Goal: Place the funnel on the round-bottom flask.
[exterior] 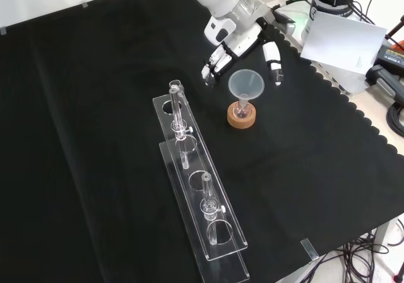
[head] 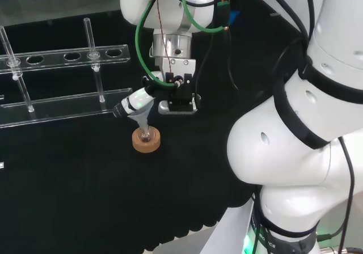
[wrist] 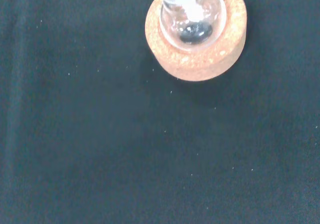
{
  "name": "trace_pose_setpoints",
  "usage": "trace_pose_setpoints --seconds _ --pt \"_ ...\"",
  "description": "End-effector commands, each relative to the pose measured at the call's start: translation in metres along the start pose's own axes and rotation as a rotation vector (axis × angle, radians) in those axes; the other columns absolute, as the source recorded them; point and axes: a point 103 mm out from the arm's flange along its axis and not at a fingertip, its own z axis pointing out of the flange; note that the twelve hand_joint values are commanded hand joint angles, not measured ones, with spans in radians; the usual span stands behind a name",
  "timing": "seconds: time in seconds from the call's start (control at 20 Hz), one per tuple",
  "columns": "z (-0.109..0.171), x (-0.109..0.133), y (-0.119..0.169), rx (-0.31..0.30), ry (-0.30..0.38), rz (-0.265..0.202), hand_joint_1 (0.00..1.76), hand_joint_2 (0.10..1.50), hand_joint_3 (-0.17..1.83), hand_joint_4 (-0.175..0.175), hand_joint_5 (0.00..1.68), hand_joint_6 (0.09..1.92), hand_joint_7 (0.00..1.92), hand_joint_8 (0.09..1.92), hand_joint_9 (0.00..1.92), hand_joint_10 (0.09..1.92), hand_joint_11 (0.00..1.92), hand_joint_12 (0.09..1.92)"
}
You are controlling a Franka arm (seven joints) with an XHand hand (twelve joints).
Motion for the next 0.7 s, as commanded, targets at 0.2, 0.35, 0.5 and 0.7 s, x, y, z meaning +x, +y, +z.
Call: trace_pose_setpoints --seconds 0.2,0.35,0.5,0.7 --pt "-0.062 -0.004 -0.045 -0.221 0.035 -0.031 0.42 0.51 0.07 0.019 0.0 0.09 0.0 0.09 0.0 0.09 0.0 0.09" --pt "-0.073 -0.004 -0.049 -0.235 0.018 -0.034 0.42 0.52 0.07 0.014 0.0 0.09 0.0 0.09 0.0 0.09 0.0 0.09" --pt "-0.083 -0.004 -0.049 -0.244 -0.005 -0.054 0.42 0.53 0.07 0.009 0.0 0.09 0.0 0.09 0.0 0.09 0.0 0.09" --pt "-0.088 0.001 -0.04 -0.239 -0.033 -0.091 0.43 0.54 0.07 0.001 0.0 0.09 0.0 0.09 0.0 0.09 0.0 0.09"
